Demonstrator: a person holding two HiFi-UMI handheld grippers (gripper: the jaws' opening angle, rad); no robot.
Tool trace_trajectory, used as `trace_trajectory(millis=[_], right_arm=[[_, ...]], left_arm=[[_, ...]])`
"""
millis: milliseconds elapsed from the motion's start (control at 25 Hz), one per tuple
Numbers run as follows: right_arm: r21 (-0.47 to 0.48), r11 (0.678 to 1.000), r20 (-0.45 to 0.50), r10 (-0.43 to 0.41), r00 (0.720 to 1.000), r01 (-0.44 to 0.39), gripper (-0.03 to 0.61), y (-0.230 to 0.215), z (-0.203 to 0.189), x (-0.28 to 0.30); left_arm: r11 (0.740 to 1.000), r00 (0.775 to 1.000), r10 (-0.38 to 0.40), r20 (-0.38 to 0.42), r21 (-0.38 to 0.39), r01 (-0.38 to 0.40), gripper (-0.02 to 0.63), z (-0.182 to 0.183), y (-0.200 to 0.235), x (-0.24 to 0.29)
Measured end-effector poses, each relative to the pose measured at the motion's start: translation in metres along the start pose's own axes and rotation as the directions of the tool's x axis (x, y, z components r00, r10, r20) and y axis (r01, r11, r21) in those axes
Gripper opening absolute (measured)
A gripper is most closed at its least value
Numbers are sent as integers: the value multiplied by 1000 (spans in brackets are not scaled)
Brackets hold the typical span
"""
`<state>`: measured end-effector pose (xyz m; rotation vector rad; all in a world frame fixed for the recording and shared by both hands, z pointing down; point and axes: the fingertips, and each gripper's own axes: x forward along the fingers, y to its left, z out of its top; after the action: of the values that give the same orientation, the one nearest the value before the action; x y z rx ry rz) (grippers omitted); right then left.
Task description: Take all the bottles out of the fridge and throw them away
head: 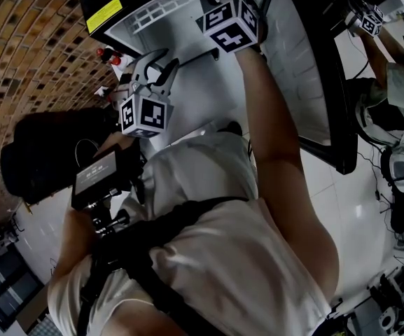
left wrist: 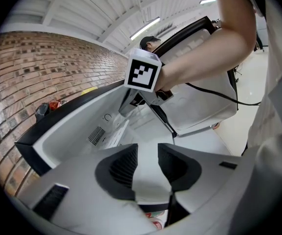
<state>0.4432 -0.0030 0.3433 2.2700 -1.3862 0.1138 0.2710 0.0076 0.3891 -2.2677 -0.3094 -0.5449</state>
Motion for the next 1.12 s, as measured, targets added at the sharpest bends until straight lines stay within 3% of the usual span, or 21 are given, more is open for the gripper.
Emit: trace_trajectory(millis=[240, 440, 600, 840, 1120], right_arm=[[100, 990, 139, 87, 986, -102, 0, 15, 16, -43], [88, 980, 193, 157, 969, -177, 0, 38, 30, -74], [80, 966, 228, 224, 947, -248, 0, 58, 39, -87], [18, 949, 200, 304, 932, -313, 0, 87, 38, -89], [21, 920, 226, 378, 898, -392, 0, 111, 42, -94]], left_arm=[[998, 996, 70, 51, 5, -70, 140, 13, 15, 2], [993, 990, 111, 85, 37, -115, 140, 17, 26, 12], [991, 989, 133, 65, 24, -134, 140, 7, 30, 14], [984, 983, 178, 42, 6, -179, 140, -8, 40, 9], [985, 985, 171, 6, 23, -171, 126, -23, 36, 3]])
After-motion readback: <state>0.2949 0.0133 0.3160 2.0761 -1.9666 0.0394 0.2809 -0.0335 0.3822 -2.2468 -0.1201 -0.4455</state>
